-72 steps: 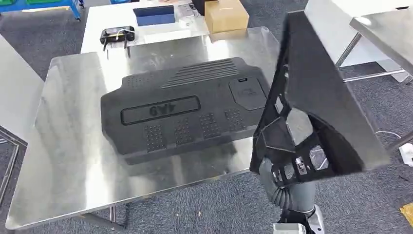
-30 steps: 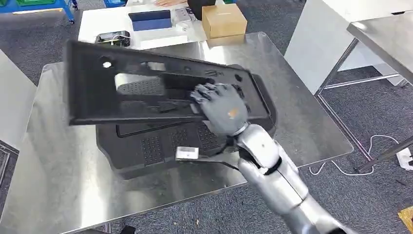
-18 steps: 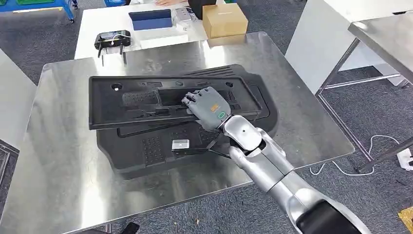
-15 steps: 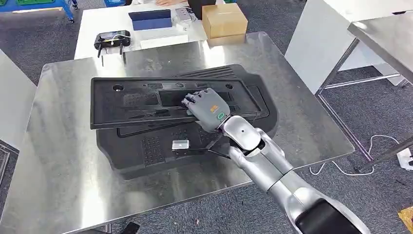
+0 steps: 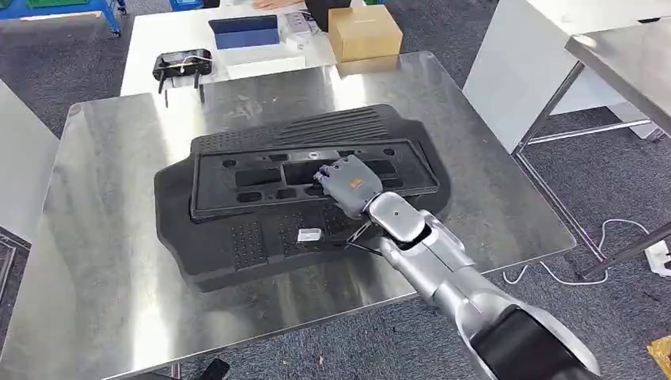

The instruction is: Take the parts from the cabinet and place them on the table.

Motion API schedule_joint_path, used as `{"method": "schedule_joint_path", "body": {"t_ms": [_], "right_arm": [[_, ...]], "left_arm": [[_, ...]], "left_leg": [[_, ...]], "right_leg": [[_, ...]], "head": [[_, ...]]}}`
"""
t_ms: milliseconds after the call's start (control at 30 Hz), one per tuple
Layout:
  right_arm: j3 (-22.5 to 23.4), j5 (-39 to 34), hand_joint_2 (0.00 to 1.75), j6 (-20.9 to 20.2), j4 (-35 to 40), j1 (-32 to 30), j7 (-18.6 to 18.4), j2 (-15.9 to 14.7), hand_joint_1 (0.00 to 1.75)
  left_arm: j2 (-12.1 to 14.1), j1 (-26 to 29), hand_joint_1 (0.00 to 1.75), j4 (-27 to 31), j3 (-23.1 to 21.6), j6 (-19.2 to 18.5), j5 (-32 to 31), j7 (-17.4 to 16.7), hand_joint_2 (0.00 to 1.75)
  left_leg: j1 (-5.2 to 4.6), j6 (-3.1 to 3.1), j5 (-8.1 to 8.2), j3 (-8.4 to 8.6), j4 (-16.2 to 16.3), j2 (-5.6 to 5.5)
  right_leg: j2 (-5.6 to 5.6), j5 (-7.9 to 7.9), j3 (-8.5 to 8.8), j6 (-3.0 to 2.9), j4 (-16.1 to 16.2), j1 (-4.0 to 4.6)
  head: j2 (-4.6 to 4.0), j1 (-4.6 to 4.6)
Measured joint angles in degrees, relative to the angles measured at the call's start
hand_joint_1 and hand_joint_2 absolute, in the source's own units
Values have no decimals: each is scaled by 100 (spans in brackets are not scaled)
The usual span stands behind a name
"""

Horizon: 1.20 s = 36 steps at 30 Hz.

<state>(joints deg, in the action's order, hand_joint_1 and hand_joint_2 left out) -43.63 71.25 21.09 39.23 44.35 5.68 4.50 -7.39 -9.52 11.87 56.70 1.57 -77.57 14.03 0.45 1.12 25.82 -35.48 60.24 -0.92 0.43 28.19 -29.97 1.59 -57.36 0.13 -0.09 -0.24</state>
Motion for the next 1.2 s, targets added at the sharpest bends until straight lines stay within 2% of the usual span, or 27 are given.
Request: {"method": "schedule_joint_path", "body": {"t_ms": [267, 300, 767, 1200], "right_arm": [[142, 31, 175, 76, -841, 66, -251, -175, 175], [160, 31, 0, 120, -894, 69, -262, -195, 0], [343, 245, 0, 253, -1186, 83, -393, -245, 0], [396, 247, 0, 256, -1267, 39, -397, -271, 0]], "left_arm": [[28, 2, 0, 0, -4, 57, 90, 33, 175], [31, 5, 0, 0, -4, 61, 92, 42, 175], [55, 17, 0, 0, -15, 271, 194, -92, 175], [55, 18, 0, 0, -50, 280, 194, -92, 175]], "left_leg": [[-1, 0, 0, 0, 0, 1], [-1, 0, 0, 1, 0, 1], [1, 0, 0, 19, 0, 5], [1, 0, 0, 21, 0, 17]], "right_leg": [[1, 0, 1, 0, 1, 0], [1, 0, 1, 0, 1, 0], [2, 0, 14, 0, 1, 0], [7, -2, 15, 2, 1, 1]], "head": [[0, 4], [0, 2], [0, 2], [0, 0]]}}
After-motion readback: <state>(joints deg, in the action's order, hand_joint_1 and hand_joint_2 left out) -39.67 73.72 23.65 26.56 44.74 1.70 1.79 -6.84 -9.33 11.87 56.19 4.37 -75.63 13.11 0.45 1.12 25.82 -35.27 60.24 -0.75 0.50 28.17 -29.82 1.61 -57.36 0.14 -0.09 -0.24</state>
